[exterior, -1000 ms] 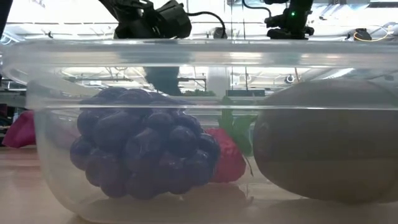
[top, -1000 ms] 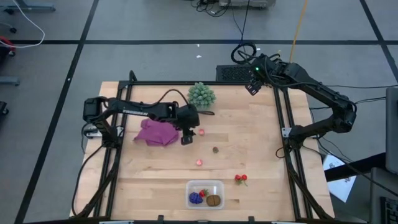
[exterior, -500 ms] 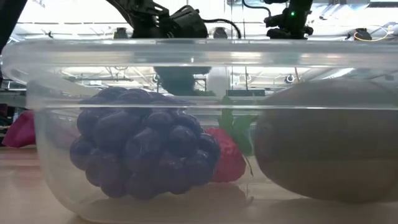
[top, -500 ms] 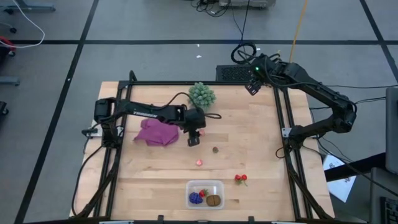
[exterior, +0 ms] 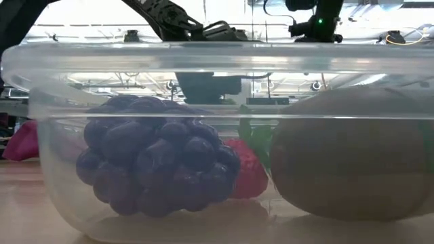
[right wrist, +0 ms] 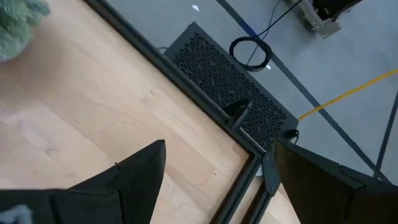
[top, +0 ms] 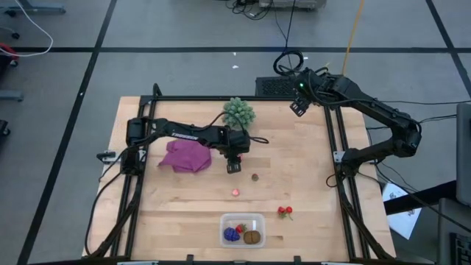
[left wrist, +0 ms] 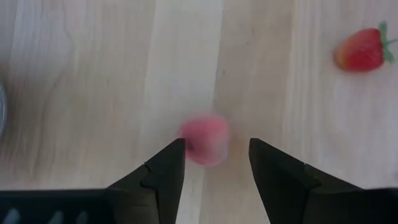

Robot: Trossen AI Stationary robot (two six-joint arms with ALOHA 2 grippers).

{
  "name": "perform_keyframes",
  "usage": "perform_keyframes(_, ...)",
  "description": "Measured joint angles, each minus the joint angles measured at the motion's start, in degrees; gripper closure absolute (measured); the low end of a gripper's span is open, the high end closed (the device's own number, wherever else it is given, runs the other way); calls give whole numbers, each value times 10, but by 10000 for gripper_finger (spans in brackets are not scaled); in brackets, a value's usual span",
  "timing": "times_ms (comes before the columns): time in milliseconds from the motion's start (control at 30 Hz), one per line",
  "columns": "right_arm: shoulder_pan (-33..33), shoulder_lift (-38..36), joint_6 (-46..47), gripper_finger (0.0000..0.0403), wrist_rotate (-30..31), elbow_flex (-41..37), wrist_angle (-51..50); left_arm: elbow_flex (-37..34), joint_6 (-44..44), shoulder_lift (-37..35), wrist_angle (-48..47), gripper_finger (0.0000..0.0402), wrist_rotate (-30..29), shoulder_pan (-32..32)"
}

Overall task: Pick and placing Produce into tupperware
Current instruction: Put the top pink peach into the transparent container

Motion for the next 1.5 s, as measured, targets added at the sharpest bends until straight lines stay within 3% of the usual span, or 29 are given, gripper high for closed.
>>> perform_keyframes(400, 0, 0, -28, 112, 0, -54, 35, 0, -2, -2, 2, 220, 2, 0)
perform_keyframes(1500, 0, 0, -25, 112, 0, -55, 56, -1, 1, 26, 22, 220, 15, 1)
